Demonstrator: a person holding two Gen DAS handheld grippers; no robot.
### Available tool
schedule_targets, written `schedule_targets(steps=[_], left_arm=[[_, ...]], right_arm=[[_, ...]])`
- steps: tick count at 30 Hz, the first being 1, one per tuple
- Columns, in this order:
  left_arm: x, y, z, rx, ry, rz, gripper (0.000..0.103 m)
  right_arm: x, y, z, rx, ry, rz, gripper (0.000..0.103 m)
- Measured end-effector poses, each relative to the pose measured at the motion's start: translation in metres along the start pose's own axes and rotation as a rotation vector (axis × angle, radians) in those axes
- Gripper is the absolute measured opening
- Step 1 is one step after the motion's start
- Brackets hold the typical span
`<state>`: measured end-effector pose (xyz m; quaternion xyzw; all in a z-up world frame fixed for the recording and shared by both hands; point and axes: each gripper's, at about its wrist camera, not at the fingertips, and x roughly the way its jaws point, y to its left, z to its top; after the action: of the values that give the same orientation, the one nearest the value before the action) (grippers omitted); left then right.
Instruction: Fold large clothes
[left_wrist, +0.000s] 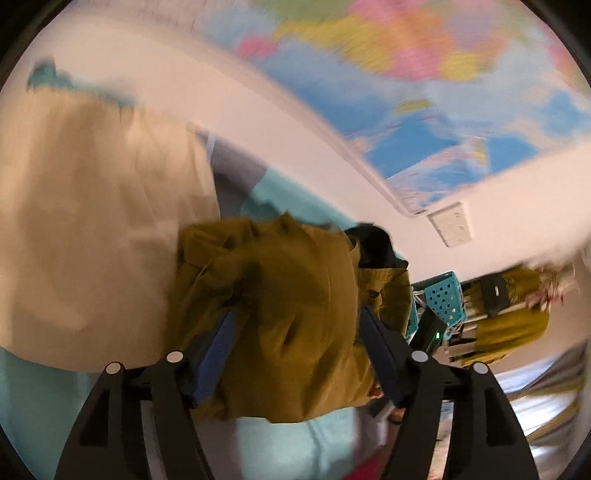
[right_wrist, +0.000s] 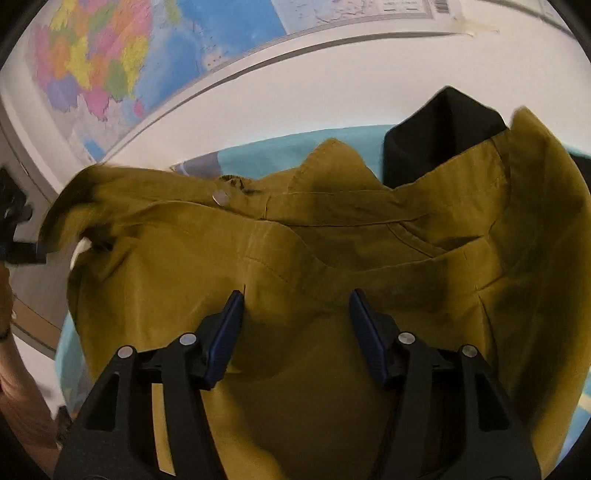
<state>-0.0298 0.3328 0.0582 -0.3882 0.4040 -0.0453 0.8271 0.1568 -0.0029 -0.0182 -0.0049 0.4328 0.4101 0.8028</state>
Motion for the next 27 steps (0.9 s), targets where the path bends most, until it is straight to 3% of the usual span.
schedule_targets(steps=[3, 6, 8, 11, 17, 20, 21, 22, 23, 24, 25, 27], left_arm=[[-0.005, 0.004, -0.024, 0.105, -0.037, 0.067, 0.074], [0.007, 0.016, -0.049, 0.169, -0.037, 0.147, 0.074], [0.012, 0.023, -0.061, 0.208, -0.049, 0.185, 0.074], [0.021, 0.026, -0.077, 0.274, -0.057, 0.210, 0.076], [0.046, 0.010, -0.094, 0.396, -0.063, 0.210, 0.081], [0.059, 0.007, -0.099, 0.416, -0.074, 0.266, 0.077], [0.061, 0.006, -0.101, 0.432, -0.081, 0.294, 0.068], [0.062, 0.004, -0.105, 0.443, -0.090, 0.330, 0.047], [0.059, 0.003, -0.107, 0.438, -0.086, 0.337, 0.029], [0.054, 0.005, -0.106, 0.414, -0.081, 0.310, 0.027], [0.043, 0.007, -0.106, 0.382, -0.087, 0.264, 0.021], [0.020, 0.008, -0.106, 0.334, -0.106, 0.185, 0.016]], right_arm=[[-0.021, 0.001, -0.006, 0.001, -0.027, 0.057, 0.060], [-0.066, -0.002, -0.022, -0.015, -0.113, 0.117, 0.071], [-0.097, -0.008, -0.036, -0.025, -0.169, 0.102, 0.075], [-0.143, -0.037, -0.070, 0.014, -0.234, 0.007, 0.085], [-0.152, -0.082, -0.118, 0.173, -0.177, -0.006, 0.089], [-0.132, -0.086, -0.134, 0.150, -0.128, 0.017, 0.087], [-0.122, -0.085, -0.137, 0.136, -0.108, 0.015, 0.084], [-0.118, -0.083, -0.137, 0.130, -0.109, 0.012, 0.077], [-0.120, -0.084, -0.137, 0.126, -0.126, 0.015, 0.061], [-0.125, -0.086, -0.136, 0.131, -0.133, 0.031, 0.051], [-0.138, -0.090, -0.134, 0.149, -0.166, 0.074, 0.027], [-0.167, -0.095, -0.130, 0.183, -0.244, 0.140, 0.014]])
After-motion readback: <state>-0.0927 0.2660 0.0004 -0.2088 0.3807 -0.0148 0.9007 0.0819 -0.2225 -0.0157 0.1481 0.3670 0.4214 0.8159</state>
